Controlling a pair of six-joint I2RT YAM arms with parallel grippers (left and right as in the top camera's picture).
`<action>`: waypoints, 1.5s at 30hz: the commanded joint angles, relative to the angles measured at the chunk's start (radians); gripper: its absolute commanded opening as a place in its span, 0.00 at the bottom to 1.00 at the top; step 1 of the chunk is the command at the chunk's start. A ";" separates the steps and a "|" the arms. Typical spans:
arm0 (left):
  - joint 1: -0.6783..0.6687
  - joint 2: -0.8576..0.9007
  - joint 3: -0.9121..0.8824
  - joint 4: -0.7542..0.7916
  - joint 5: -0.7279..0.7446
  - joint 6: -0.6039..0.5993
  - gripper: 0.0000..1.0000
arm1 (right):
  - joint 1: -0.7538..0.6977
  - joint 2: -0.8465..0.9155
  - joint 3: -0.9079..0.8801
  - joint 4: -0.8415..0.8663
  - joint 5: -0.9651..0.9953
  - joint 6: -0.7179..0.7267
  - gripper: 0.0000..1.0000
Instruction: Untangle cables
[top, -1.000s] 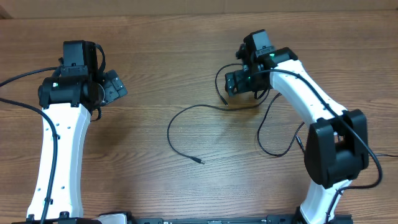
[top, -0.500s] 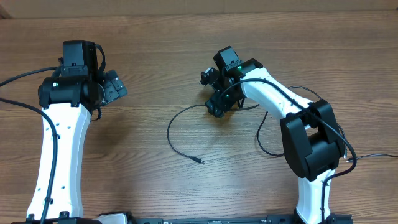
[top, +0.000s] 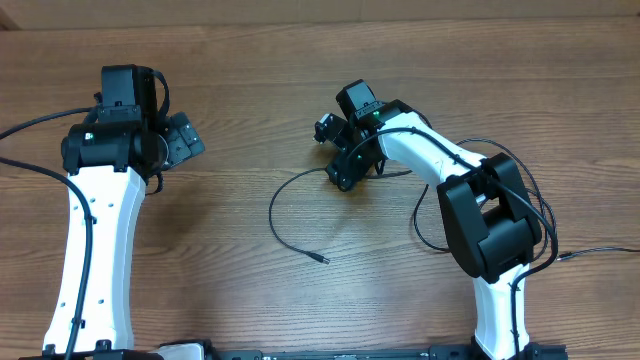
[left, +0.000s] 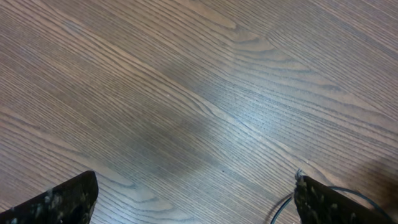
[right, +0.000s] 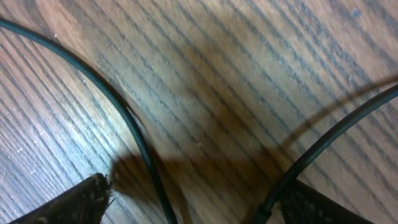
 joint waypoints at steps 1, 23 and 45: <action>-0.002 0.006 -0.002 0.000 0.004 -0.021 1.00 | 0.005 0.051 0.002 0.000 -0.066 -0.030 0.66; -0.002 0.006 -0.002 0.000 0.004 -0.021 1.00 | -0.074 0.060 0.289 0.065 0.453 0.244 0.04; -0.002 0.006 -0.002 0.000 0.004 -0.021 1.00 | -1.041 0.060 0.837 -0.077 0.196 0.826 0.04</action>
